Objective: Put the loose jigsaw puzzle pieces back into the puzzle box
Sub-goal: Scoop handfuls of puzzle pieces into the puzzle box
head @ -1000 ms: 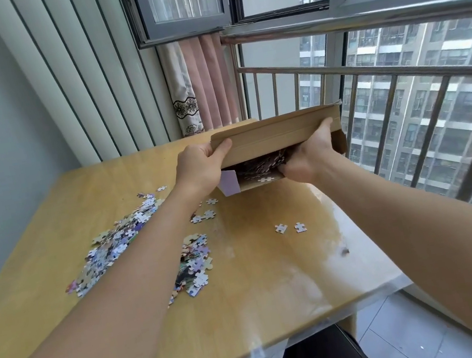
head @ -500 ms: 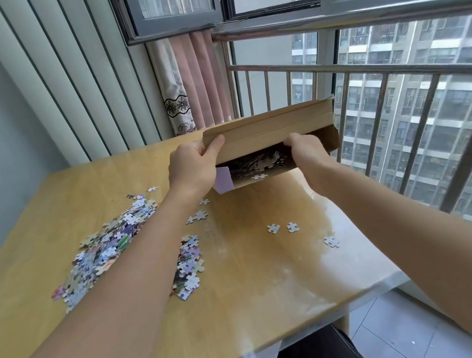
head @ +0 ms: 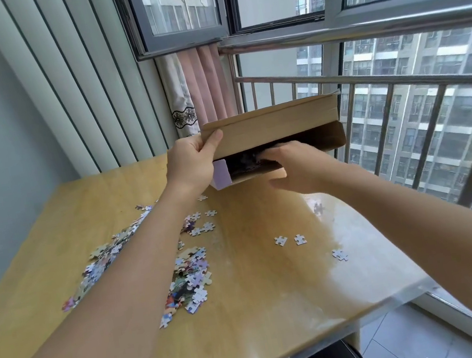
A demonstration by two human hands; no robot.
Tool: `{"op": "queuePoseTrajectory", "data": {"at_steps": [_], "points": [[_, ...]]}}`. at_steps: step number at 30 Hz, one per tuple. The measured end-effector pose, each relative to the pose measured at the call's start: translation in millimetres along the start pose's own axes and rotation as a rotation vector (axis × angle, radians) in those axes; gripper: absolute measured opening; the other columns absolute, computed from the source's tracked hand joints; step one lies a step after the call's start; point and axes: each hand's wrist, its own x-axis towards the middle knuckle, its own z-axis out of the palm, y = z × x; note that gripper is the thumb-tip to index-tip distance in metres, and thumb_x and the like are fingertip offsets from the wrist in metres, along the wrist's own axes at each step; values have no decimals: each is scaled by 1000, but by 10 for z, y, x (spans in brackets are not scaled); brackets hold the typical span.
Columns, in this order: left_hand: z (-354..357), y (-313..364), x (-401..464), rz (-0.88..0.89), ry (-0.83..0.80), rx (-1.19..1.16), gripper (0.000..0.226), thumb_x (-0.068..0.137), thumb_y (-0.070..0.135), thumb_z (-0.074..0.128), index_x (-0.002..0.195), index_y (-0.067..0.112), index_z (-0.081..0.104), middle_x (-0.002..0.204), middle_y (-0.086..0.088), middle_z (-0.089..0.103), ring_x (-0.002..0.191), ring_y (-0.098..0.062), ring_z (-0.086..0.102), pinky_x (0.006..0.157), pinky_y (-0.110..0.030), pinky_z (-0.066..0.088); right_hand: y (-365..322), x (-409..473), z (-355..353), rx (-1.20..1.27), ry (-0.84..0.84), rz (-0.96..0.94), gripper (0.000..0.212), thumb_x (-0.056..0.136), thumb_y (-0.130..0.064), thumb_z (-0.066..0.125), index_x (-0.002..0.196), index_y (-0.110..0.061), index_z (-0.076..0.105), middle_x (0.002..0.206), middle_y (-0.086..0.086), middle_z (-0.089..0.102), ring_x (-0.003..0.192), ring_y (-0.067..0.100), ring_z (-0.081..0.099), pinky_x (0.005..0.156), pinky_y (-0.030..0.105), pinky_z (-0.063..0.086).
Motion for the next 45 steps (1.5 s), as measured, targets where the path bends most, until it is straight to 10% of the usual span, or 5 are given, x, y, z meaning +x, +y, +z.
{"op": "queuePoseTrajectory", "data": {"at_steps": [6, 15, 27, 33, 45], "points": [[57, -159, -147, 22, -23, 50, 43, 96, 47, 61, 94, 7, 74, 94, -16, 73, 79, -17, 55, 82, -46, 51, 154, -665, 67, 380, 450, 141, 28, 79, -23, 52, 83, -23, 80, 75, -18, 72, 65, 2, 68, 60, 28, 60], [193, -204, -278, 10, -20, 65, 21, 96, 47, 61, 83, 33, 70, 96, -16, 74, 79, -17, 53, 87, -48, 51, 158, -1217, 891, 162, -314, 470, 118, 77, -95, 15, 161, -12, 11, 169, 7, 9, 155, 21, 7, 125, 37, 6], [95, -392, -368, -33, -130, 71, 43, 97, 43, 60, 89, 3, 74, 72, -7, 58, 63, -13, 42, 59, -28, 35, -1631, -304, 1114, 799, -287, 350, 52, 101, -33, 43, 145, -6, 42, 143, 20, 51, 126, 34, 49, 105, 42, 41], [-75, -477, -265, -74, -104, 5, 47, 96, 45, 62, 95, -1, 72, 88, -18, 72, 78, -17, 55, 83, -47, 54, -1023, -517, 684, 592, 314, 305, 22, 77, -12, 61, 85, -23, 78, 84, -10, 75, 79, 8, 68, 74, 29, 56], [-287, 388, 214, 56, 30, -129, 42, 102, 42, 52, 68, 20, 65, 62, 1, 62, 64, -11, 58, 70, -23, 48, 49, -11, -337, 48, 624, -26, 12, 94, -16, 68, 91, -14, 79, 89, 1, 76, 81, 21, 66, 74, 33, 52]]}}
